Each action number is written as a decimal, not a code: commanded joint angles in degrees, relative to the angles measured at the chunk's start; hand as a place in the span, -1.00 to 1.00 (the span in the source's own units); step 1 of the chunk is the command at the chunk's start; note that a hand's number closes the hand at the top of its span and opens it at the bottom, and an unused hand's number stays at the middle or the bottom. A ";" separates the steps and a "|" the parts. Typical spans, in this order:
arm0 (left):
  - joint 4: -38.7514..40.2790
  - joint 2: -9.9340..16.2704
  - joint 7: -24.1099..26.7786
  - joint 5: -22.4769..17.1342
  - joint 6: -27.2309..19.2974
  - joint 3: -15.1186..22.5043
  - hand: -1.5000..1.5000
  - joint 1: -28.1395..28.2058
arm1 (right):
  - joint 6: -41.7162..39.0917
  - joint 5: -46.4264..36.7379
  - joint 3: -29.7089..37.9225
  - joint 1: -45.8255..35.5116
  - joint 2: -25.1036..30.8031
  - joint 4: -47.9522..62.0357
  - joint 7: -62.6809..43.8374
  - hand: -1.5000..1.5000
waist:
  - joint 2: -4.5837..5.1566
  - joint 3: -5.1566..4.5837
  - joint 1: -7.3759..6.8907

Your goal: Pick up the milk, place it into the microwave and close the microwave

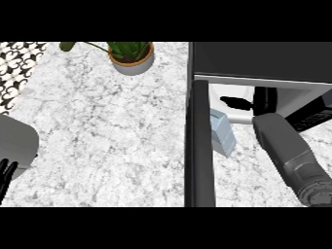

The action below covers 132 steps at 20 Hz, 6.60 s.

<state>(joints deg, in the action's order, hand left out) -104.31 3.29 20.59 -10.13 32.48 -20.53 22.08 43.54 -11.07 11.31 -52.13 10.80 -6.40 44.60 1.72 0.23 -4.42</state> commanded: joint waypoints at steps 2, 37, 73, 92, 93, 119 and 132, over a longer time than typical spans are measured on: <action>-0.30 -1.99 1.96 1.44 0.38 1.06 -1.00 2.28 | -4.87 1.70 1.74 2.14 0.34 -1.82 4.39 -1.00 | -0.37 -0.03 0.83; -8.67 -3.27 -5.73 11.50 4.36 22.99 1.00 3.29 | -48.21 13.75 -6.09 49.07 -7.59 -45.67 8.79 -1.00 | -2.38 -0.39 7.20; 43.58 -3.27 -14.62 5.43 -46.42 77.73 1.00 -52.28 | -64.26 32.77 0.37 78.03 5.07 -96.17 -6.74 -1.00 | -1.04 -0.34 9.87; 44.23 -3.28 -6.46 -16.80 -55.54 73.90 1.00 -69.17 | -69.30 39.28 -0.89 70.03 12.50 -105.38 -14.95 -1.00 | 1.35 -0.52 20.57; 44.92 -3.28 -6.46 -17.23 -56.04 74.32 1.00 -69.56 | -69.29 39.10 -1.44 70.26 12.66 -106.14 -15.62 -1.00 | 1.44 -0.56 21.39; 54.29 -3.16 -5.33 -28.09 -62.43 71.65 1.00 -82.55 | -72.18 47.74 1.87 65.98 20.48 -108.02 -21.76 -1.00 | 3.23 -0.26 29.56; 55.74 -3.11 -4.22 -30.44 -66.51 72.11 1.00 -84.40 | -72.89 50.66 4.57 63.27 24.54 -107.01 -23.76 -1.00 | 3.50 -0.12 31.15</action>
<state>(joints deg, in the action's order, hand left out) -50.22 3.62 16.57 -40.41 -34.66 52.10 -56.46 -29.08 38.41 15.25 11.85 34.39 -113.75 21.34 4.96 -0.08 25.49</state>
